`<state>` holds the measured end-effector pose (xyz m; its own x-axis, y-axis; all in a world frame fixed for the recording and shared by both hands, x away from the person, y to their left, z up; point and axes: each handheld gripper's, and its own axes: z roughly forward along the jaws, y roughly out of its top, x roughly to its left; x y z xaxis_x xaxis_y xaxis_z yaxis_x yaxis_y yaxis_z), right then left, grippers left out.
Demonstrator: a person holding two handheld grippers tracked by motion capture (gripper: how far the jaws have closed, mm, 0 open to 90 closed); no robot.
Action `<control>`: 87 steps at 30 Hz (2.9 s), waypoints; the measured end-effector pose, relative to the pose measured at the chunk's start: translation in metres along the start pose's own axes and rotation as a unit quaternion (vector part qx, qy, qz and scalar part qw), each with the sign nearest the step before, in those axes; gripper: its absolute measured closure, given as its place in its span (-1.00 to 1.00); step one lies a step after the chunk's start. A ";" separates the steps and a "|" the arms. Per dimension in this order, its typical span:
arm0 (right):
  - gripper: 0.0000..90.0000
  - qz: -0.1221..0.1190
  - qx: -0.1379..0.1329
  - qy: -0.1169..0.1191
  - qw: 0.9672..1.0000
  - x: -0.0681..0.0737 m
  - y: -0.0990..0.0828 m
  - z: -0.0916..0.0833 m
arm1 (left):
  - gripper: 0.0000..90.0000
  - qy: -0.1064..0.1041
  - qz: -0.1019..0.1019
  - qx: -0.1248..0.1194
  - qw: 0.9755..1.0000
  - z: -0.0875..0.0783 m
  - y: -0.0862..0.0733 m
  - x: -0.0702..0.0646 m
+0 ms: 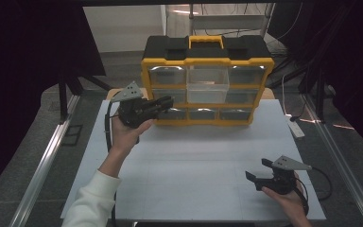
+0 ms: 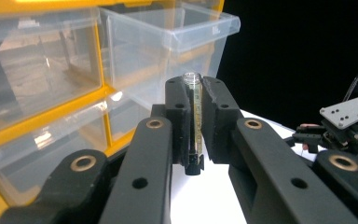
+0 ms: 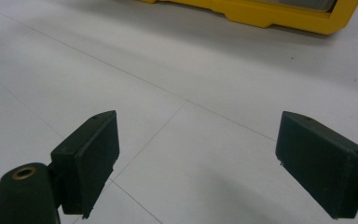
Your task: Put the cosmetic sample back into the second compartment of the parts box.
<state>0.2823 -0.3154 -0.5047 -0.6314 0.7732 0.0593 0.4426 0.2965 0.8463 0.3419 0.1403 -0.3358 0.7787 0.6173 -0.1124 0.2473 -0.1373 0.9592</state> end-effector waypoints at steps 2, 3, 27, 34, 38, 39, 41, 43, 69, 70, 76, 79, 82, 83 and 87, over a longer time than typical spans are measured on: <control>-0.70 0.000 0.000 0.000 1.000 0.000 0.000 0.000 | 0.80 -0.001 0.002 -0.002 1.000 0.001 0.003 0.000; -0.70 0.000 0.000 0.000 1.000 0.000 0.000 0.000 | 0.80 -0.001 0.003 -0.003 1.000 0.002 0.005 0.000; -0.70 0.000 0.000 0.000 1.000 0.000 0.000 0.000 | 0.80 -0.001 -0.004 -0.017 1.000 0.018 0.030 0.008; -0.70 0.002 -0.001 0.002 1.000 0.000 0.000 0.000 | 0.80 0.001 0.000 -0.018 1.000 0.026 0.039 0.010; -0.70 0.003 -0.001 0.003 1.000 -0.001 0.000 0.000 | 0.80 0.002 0.000 -0.020 1.000 0.032 0.045 0.012; -0.69 0.003 -0.001 0.003 1.000 -0.001 0.000 0.000 | 0.80 0.002 0.001 -0.020 1.000 0.033 0.047 0.012; -0.69 0.003 -0.001 0.003 1.000 -0.001 0.000 0.000 | 0.80 0.002 0.003 -0.022 1.000 0.037 0.050 0.013; -0.70 0.003 -0.001 0.004 1.000 -0.001 0.000 0.000 | 0.80 0.000 0.002 -0.021 1.000 0.040 0.053 0.015; -0.70 0.005 -0.001 0.007 1.000 -0.002 -0.001 -0.001 | 0.79 0.011 0.015 -0.010 1.000 0.098 0.083 0.013; -0.70 0.005 -0.001 0.007 1.000 -0.002 -0.001 -0.001 | 0.79 0.013 0.013 -0.012 1.000 0.098 0.082 0.013; -0.70 0.005 0.000 0.006 1.000 -0.002 -0.001 -0.001 | 0.67 -0.002 0.008 -0.011 1.000 0.101 0.079 0.017; -0.70 0.006 0.000 0.006 1.000 -0.002 -0.001 -0.001 | 0.05 -0.005 0.013 -0.021 1.000 0.098 0.078 0.017; -0.70 0.005 0.000 0.006 1.000 -0.002 -0.001 0.000 | -0.34 -0.008 0.002 -0.026 1.000 0.092 0.077 0.016; -0.70 0.006 0.001 0.006 1.000 -0.002 -0.001 0.000 | -0.49 -0.006 0.003 -0.019 1.000 0.090 0.077 0.015; -0.70 0.005 0.001 0.006 1.000 -0.002 -0.001 0.000 | -0.70 0.016 0.014 -0.008 1.000 0.083 0.075 0.012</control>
<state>0.2828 -0.3173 -0.5056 -0.6336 0.7700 0.0744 0.4506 0.2892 0.8446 0.4175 0.0736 -0.2871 0.7658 0.6384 -0.0774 0.2158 -0.1417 0.9661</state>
